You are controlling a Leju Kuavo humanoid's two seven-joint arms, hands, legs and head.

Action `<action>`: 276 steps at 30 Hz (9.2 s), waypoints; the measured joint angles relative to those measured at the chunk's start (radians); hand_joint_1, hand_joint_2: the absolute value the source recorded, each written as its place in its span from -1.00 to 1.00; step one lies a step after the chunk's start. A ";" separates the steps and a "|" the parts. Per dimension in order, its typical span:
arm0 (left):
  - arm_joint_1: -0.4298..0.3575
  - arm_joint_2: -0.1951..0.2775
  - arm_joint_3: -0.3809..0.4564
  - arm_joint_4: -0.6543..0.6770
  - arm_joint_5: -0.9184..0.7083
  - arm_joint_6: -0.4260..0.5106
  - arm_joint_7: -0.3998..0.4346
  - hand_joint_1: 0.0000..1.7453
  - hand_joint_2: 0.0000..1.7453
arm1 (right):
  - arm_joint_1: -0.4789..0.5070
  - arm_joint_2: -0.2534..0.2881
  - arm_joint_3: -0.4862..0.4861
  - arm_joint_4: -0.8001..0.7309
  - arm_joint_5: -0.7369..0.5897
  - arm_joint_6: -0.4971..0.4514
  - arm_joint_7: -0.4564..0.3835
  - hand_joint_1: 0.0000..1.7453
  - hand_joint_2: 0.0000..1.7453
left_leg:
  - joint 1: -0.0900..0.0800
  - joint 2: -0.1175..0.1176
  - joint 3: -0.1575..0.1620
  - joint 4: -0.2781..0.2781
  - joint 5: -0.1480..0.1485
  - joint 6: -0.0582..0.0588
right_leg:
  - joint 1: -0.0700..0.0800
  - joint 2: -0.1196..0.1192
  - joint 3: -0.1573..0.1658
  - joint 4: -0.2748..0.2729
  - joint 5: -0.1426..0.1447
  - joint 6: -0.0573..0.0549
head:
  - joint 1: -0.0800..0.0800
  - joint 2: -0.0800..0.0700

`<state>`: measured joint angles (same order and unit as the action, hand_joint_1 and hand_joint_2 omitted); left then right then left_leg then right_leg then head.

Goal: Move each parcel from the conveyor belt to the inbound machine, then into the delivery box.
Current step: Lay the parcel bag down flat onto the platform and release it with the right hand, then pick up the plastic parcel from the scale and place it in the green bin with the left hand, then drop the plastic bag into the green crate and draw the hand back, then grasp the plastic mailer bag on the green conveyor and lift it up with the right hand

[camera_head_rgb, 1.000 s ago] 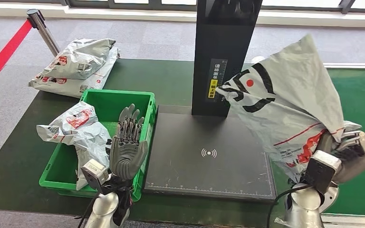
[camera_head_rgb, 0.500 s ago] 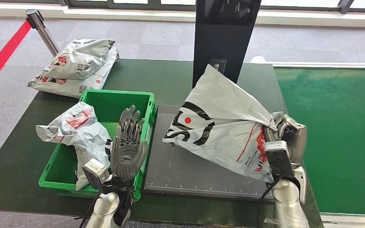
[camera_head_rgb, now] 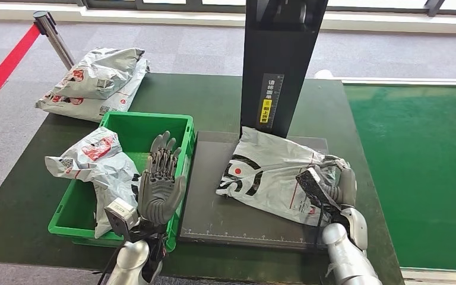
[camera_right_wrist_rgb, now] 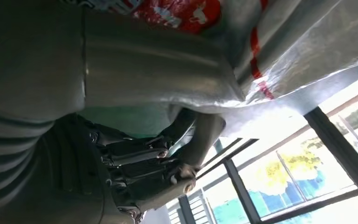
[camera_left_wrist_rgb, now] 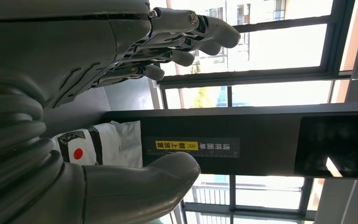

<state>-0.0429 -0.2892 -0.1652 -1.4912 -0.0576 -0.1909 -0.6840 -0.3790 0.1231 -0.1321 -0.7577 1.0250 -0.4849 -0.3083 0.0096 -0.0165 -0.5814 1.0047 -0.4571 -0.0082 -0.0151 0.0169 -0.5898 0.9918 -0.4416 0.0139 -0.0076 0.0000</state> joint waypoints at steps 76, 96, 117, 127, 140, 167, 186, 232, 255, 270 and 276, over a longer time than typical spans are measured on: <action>-0.635 -0.084 -1.088 1.105 -0.765 0.453 0.921 1.00 1.00 | 0.258 0.094 0.060 -0.862 -0.462 -0.209 -0.392 -1.00 1.00 | -0.002 -0.003 0.005 0.000 0.004 0.002 | -0.002 -0.005 0.006 0.000 0.003 0.001 | 0.000 0.000; -0.627 -0.085 -1.087 1.121 -0.842 0.705 1.024 1.00 1.00 | 0.295 0.098 0.058 -0.883 -0.448 -0.209 -0.392 -1.00 1.00 | -0.001 -0.002 0.004 0.000 0.004 0.001 | -0.002 -0.005 0.004 0.000 0.003 0.001 | 0.000 0.000; -0.246 -0.051 0.197 0.097 -1.226 0.896 0.407 1.00 1.00 | 0.267 0.091 0.046 -0.810 -0.472 -0.209 -0.391 -1.00 1.00 | 0.000 0.006 -0.001 -0.001 0.002 -0.003 | 0.000 0.005 -0.005 0.005 0.002 -0.004 | 0.000 0.000; -0.184 -0.034 0.358 -0.061 -1.177 0.894 0.419 0.98 1.00 | 0.258 0.091 0.046 -0.786 -0.459 -0.209 -0.391 -1.00 1.00 | 0.000 0.003 -0.002 -0.001 0.002 -0.003 | 0.000 0.002 -0.006 0.005 0.001 -0.004 | 0.000 0.000; -0.190 -0.035 0.380 0.132 -1.378 0.890 0.651 -1.00 -0.50 | 0.258 0.091 0.046 -0.778 -0.465 -0.209 -0.391 -1.00 1.00 | 0.000 0.002 -0.002 -0.001 0.002 -0.004 | 0.000 0.001 -0.006 0.005 0.001 -0.004 | 0.000 0.000; -0.194 -0.036 0.367 0.200 -1.451 0.891 0.770 -1.00 0.50 | 0.252 0.091 0.046 -0.753 -0.460 -0.209 -0.392 -1.00 1.00 | 0.000 0.002 -0.002 -0.001 0.002 -0.004 | 0.000 0.001 -0.006 0.005 0.001 -0.004 | 0.000 0.000; -0.156 -0.034 0.469 -0.043 -0.994 0.892 0.327 -1.00 1.00 | 0.250 0.091 0.046 -0.708 -0.455 -0.209 -0.392 -1.00 1.00 | 0.000 -0.001 -0.003 -0.001 0.002 -0.004 | 0.000 -0.001 -0.006 0.005 0.000 -0.005 | 0.000 0.000; -0.150 -0.030 -0.008 0.190 0.174 -0.275 0.037 -1.00 1.00 | 0.182 -0.235 -0.298 -0.292 0.549 -0.209 0.876 -1.00 1.00 | -0.004 -0.008 -0.005 0.001 0.003 0.002 | -0.004 -0.010 -0.003 0.003 0.000 0.003 | 0.000 0.000; -0.152 -0.029 -0.035 0.188 0.136 -0.329 0.046 -1.00 1.00 | 0.132 -0.249 -0.545 -0.018 0.529 -0.209 0.606 -1.00 1.00 | -0.005 -0.008 -0.005 0.001 0.003 0.003 | -0.004 -0.009 -0.003 0.003 -0.001 0.003 | 0.000 0.000; -0.147 -0.027 -0.036 0.187 0.127 -0.333 0.030 -1.00 1.00 | 0.063 -0.248 -0.661 0.136 0.476 -0.209 0.481 -1.00 1.00 | -0.005 -0.007 -0.005 0.001 0.003 0.003 | -0.005 -0.009 -0.003 0.003 0.000 0.003 | 0.001 0.000; -0.141 -0.026 -0.038 0.187 0.125 -0.331 0.031 -1.00 1.00 | 0.025 -0.297 -0.608 0.203 0.294 -0.210 0.616 -1.00 1.00 | -0.008 -0.008 -0.006 0.000 0.005 0.006 | -0.009 -0.009 -0.005 0.004 0.000 0.004 | -0.005 0.000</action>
<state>-0.1842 -0.3154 -0.2029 -1.3046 0.0673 -0.5219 -0.6528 -0.3540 -0.1734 -0.7400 -0.5550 1.3188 -0.6945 0.3074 0.0011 -0.0244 -0.5871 1.0044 -0.4520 -0.0019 -0.0239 0.0074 -0.5948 0.9954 -0.4414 0.0182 -0.0125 0.0000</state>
